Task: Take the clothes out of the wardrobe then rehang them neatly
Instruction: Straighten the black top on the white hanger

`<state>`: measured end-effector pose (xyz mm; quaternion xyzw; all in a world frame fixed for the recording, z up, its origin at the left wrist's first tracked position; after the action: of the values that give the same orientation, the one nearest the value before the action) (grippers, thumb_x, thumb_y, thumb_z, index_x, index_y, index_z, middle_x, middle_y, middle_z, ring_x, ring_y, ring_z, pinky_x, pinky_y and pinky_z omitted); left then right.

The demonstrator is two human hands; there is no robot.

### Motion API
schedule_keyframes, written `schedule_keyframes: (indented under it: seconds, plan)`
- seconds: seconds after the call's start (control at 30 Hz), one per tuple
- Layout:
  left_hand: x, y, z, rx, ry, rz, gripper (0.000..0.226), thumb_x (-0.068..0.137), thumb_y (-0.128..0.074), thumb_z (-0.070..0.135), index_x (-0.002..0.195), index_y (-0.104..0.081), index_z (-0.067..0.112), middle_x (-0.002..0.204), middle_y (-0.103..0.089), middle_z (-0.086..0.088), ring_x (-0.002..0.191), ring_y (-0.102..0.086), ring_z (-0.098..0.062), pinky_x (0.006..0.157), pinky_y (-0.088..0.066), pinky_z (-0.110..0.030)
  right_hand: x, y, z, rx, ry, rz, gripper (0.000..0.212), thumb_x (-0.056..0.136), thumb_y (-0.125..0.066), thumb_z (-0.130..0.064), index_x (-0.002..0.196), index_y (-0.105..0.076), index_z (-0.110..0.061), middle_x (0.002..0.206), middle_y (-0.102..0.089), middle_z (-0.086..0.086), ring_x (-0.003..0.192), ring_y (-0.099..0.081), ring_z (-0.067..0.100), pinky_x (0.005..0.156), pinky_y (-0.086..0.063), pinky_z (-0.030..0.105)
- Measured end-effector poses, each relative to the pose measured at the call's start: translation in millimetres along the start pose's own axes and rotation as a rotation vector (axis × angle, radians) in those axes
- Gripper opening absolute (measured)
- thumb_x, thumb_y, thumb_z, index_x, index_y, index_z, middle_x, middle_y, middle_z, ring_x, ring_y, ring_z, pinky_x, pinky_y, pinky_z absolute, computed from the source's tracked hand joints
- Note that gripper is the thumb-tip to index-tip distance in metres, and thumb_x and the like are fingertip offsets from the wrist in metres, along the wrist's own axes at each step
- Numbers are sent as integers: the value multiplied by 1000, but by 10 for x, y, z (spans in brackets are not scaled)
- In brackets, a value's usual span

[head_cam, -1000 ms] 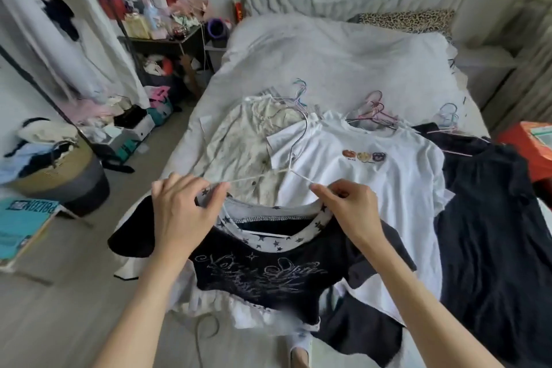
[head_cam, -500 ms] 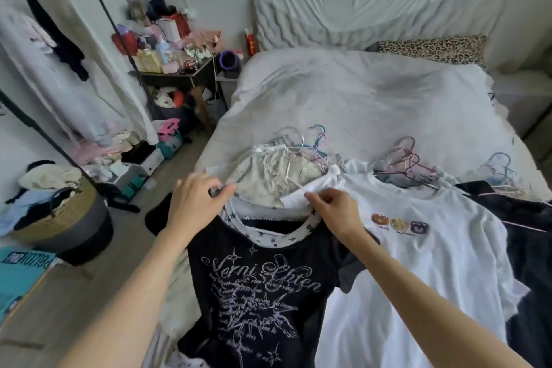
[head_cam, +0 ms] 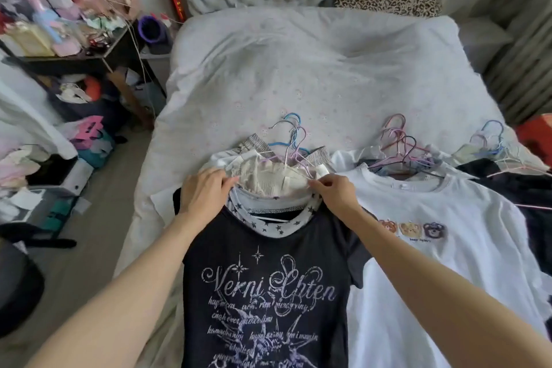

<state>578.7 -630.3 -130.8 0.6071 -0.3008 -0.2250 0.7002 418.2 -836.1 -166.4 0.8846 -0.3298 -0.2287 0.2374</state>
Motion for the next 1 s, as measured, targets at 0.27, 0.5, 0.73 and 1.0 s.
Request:
schedule_keyframes:
  seconds: [0.27,0.5,0.73,1.0]
  plan:
    - [542,-750,-34,-48,58,-69,32,96,-44,34,100,-67,12,109,-64,-9,101,-56,-29,82,-41,-41,514,-203,250,-102,-139,28,38,94,-50,-32,122,-53,-7,118,-62,13,110,-55,29,90,-41,31]
    - [309,-905,125,-216,-39,-102,32,93,-52,20,118,-58,2,122,-58,-17,110,-55,-35,88,-44,-45,182,-185,582,-199,-127,-4,47,94,-49,-27,137,-41,-9,124,-57,13,112,-52,28,76,-35,25]
    - [-640,-936,647,-305,-158,-136,37,90,-57,22,122,-58,3,128,-55,-17,118,-51,-34,97,-41,-48,-721,-64,960,-412,12,14,54,96,-46,-35,144,-30,-15,146,-36,7,134,-33,24,110,-26,36]
    - [-1644,-590,1886,-517,-295,-216,46,95,-47,28,137,-43,10,142,-41,-15,132,-36,-31,107,-30,-43,-2241,766,1536,-568,-20,149,56,96,-42,-41,145,-28,-17,151,-30,5,140,-24,20,114,-16,40]
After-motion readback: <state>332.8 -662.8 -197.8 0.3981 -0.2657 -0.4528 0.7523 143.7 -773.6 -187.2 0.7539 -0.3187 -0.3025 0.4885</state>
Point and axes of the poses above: each hand's wrist, its own x-axis towards the middle knuckle, its own y-axis out of the back of the hand, z = x × y, the point moved 6 cm from there along x, towards the middle knuckle
